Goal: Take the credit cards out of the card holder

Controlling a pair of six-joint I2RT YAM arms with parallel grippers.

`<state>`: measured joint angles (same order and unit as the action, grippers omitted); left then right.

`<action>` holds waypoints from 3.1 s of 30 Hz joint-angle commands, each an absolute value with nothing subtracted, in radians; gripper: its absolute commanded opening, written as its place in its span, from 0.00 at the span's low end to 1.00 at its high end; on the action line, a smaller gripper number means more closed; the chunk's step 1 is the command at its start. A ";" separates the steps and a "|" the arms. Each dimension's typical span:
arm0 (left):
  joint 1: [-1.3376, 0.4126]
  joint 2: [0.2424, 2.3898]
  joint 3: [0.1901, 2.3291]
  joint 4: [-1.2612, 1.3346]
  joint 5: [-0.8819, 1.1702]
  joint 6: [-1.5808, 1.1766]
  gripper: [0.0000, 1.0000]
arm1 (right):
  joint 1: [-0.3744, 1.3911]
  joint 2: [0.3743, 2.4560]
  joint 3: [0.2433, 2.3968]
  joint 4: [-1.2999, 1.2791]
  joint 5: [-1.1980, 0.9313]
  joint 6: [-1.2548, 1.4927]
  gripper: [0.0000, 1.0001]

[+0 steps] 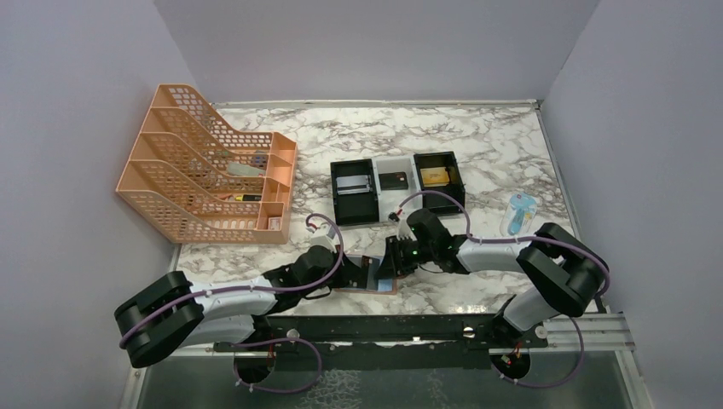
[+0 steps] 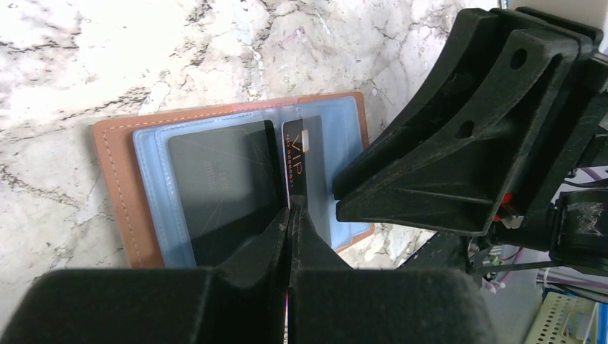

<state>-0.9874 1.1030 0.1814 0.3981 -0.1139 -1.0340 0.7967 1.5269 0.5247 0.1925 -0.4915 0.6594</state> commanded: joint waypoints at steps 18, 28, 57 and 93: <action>-0.983 1.190 0.214 0.526 -0.001 -1.015 0.19 | 0.799 1.553 0.477 0.092 -0.242 0.666 0.20; -0.983 1.109 0.170 0.513 -0.058 -1.044 0.00 | 0.798 1.513 0.478 0.062 -0.204 0.658 0.20; -0.982 0.867 0.324 0.034 -0.189 -0.934 0.00 | 0.799 1.418 0.545 0.209 -0.474 0.673 0.21; -0.976 0.665 0.264 0.027 -0.209 -0.961 0.00 | 0.869 1.281 0.562 0.002 -0.071 0.600 0.39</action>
